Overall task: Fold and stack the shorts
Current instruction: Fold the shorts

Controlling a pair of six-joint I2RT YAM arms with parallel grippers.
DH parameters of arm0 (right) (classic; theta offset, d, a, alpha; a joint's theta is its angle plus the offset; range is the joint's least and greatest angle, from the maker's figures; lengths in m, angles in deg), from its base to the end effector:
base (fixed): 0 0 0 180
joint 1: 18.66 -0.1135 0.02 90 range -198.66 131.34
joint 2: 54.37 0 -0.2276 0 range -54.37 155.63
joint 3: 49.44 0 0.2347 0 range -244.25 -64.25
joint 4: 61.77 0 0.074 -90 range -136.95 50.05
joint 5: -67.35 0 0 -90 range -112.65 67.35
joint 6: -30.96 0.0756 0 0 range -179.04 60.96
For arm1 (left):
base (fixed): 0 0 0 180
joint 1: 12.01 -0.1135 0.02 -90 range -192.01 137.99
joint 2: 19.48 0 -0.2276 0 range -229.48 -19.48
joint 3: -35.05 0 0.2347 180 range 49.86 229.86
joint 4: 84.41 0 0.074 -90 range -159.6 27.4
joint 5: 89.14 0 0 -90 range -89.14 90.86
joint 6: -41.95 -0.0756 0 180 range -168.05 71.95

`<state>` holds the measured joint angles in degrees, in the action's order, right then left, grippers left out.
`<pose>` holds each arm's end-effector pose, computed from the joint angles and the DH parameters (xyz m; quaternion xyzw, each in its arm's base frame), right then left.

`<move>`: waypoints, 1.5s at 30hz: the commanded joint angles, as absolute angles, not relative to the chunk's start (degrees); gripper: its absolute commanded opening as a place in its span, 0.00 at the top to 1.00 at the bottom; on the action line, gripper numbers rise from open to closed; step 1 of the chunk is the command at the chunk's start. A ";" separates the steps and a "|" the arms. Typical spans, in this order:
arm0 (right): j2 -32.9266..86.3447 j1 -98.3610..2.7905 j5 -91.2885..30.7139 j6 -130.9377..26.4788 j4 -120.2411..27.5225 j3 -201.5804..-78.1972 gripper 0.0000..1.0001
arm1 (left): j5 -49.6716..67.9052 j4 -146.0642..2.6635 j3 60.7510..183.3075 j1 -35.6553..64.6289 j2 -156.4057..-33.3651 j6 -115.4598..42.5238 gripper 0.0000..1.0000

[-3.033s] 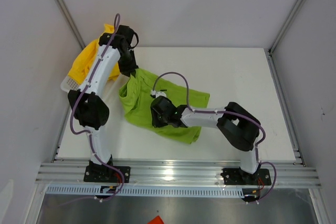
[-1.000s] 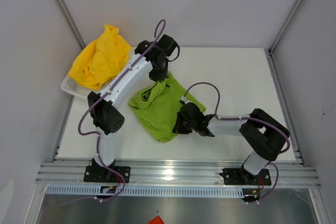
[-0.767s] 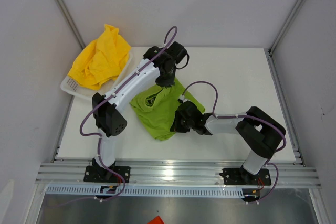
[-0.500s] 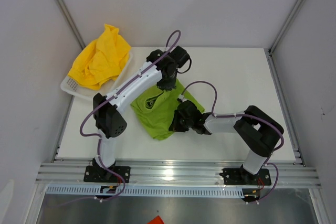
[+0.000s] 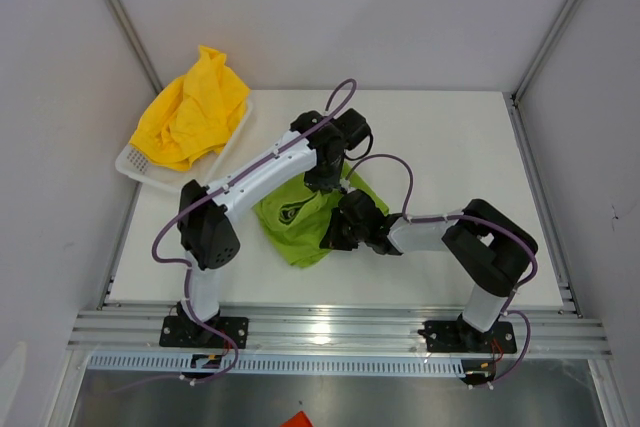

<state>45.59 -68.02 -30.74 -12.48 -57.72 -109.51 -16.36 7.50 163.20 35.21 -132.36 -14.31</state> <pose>0.2177 0.2700 0.0839 -0.0500 0.9171 0.3333 0.2131 0.2668 -0.2554 0.2428 0.0980 0.9773 0.0384 0.1840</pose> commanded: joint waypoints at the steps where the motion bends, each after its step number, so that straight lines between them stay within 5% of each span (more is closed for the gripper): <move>1: 48.46 -67.61 -27.48 -13.69 -53.19 -108.64 0.99 | -13.56 7.67 163.24 35.54 -129.34 -12.54 0.98; 16: 33.79 -75.78 -15.36 -8.51 -52.05 -101.53 0.97 | -11.45 6.08 167.55 35.45 -134.26 -12.54 0.99; 22: 30.36 -77.63 -10.08 -9.21 -51.53 -101.52 0.67 | -10.75 5.55 166.67 35.45 -134.97 -12.80 1.00; 30: 27.02 -78.16 -7.54 -9.47 -51.09 -100.74 0.61 | -8.55 3.00 163.25 35.54 -133.83 -13.24 1.00; 38: 10.70 -75.89 1.08 -8.51 -38.89 -95.99 0.61 | -5.74 -0.60 159.20 35.97 -131.72 -13.51 1.00; 45: 2.06 -69.48 -0.05 -9.47 -33.07 -92.03 0.61 | 3.98 -7.36 156.13 36.59 -131.36 -14.82 0.80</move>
